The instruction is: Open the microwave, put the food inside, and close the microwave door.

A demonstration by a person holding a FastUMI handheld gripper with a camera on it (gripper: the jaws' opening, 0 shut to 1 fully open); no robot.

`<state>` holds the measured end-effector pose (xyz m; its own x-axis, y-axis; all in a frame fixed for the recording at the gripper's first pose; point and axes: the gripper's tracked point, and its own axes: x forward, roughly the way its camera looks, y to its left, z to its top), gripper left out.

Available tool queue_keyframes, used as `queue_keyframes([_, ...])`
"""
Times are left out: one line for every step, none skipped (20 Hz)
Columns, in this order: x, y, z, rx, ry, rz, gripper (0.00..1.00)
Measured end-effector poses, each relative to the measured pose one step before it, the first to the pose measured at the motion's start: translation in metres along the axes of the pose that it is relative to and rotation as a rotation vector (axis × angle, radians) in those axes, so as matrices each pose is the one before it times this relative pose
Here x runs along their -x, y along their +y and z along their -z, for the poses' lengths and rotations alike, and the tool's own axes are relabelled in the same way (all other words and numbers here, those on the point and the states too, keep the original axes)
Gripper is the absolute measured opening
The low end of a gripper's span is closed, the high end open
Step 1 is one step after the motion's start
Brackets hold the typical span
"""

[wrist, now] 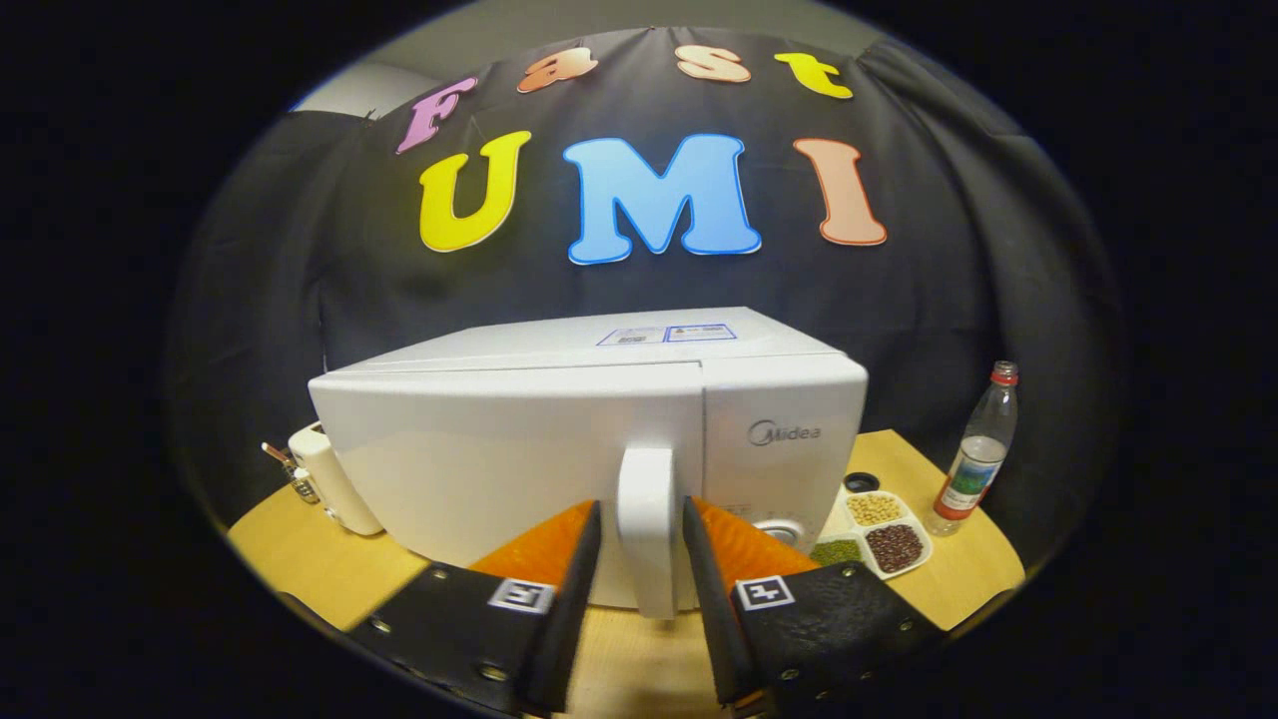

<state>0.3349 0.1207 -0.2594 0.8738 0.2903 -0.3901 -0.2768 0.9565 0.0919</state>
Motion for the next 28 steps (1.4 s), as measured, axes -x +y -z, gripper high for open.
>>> queue_keyframes([-0.00631, 0.0011, 0.00061, 0.01346, 0.00036, 0.0152, 0.28])
queue_keyframes([0.00019, 0.00024, -0.00122, 0.01337, 0.00007, 0.00306, 0.3])
queue_keyframes([0.00211, 0.00156, 0.0011, 0.00354, 0.00355, -0.0025, 0.3])
queue_keyframes([0.00059, -0.00064, -0.00122, -0.00133, 0.00669, -0.00886, 0.23])
queue_keyframes([-0.00068, -0.00017, 0.00152, -0.00389, 0.01423, -0.00963, 0.22])
queue_keyframes([0.00004, 0.00098, 0.00009, -0.00106, 0.0058, 0.00434, 0.23])
queue_keyframes([0.0017, -0.00123, -0.002, 0.02166, 0.00279, 0.00666, 0.13])
queue_keyframes([-0.00132, -0.00119, 0.00424, 0.01545, 0.00836, 0.00749, 0.13])
queue_keyframes([0.00223, 0.00131, -0.00115, -0.00171, 0.00462, 0.00484, 0.09])
queue_keyframes([0.00512, 0.00258, 0.00336, -0.00737, 0.01786, -0.00329, 0.08])
queue_keyframes([0.00704, 0.0032, 0.00264, 0.00009, -0.00358, -0.0019, 0.08])
queue_keyframes([0.00942, 0.00294, 0.00184, 0.01308, -0.00679, -0.00188, 0.08])
queue_keyframes([0.00749, 0.00243, 0.003, 0.00617, 0.0038, 0.00099, 0.08])
queue_keyframes([0.00549, 0.00246, 0.00126, -0.01151, 0.0097, 0.00473, 0.08])
queue_keyframes([0.00572, 0.00126, 0.00364, -0.01874, 0.01254, 0.00681, 0.08])
queue_keyframes([0.00531, 0.00271, 0.00249, -0.01317, 0.01145, 0.00558, 0.08])
queue_keyframes([0.00861, 0.00481, 0.00322, -0.00884, 0.01213, 0.00492, 0.09])
queue_keyframes([0.0073, 0.00387, 0.00347, -0.00426, 0.00693, -0.00112, 0.11])
queue_keyframes([0.00843, 0.00399, 0.00181, -0.00587, 0.00385, -0.00431, 0.13])
queue_keyframes([0.00925, 0.00598, 0.0033, -0.00627, -0.00015, -0.00616, 0.15])
queue_keyframes([0.00756, 0.00438, 0.00292, -0.00302, 0.00123, -0.00649, 0.16])
queue_keyframes([0.00843, 0.00588, 0.00558, -0.00156, -0.00112, -0.00435, 0.19])
queue_keyframes([0.00673, 0.00582, 0.00345, 0.00067, -0.00169, -0.00116, 0.19])
queue_keyframes([0.00661, 0.00539, 0.00302, 0.00039, 0.00008, 0.00114, 0.2])
queue_keyframes([0.00554, 0.00451, 0.00239, -0.00199, 0.0004, 0.00242, 0.21])
queue_keyframes([0.0061, 0.00468, 0.00339, -0.0039, 0.00076, 0.00386, 0.22])
queue_keyframes([0.00627, 0.00511, 0.00244, -0.00563, 0.00109, 0.00417, 0.22])
queue_keyframes([0.00562, 0.00645, 0.0036, -0.00663, 0.00018, 0.00395, 0.22])
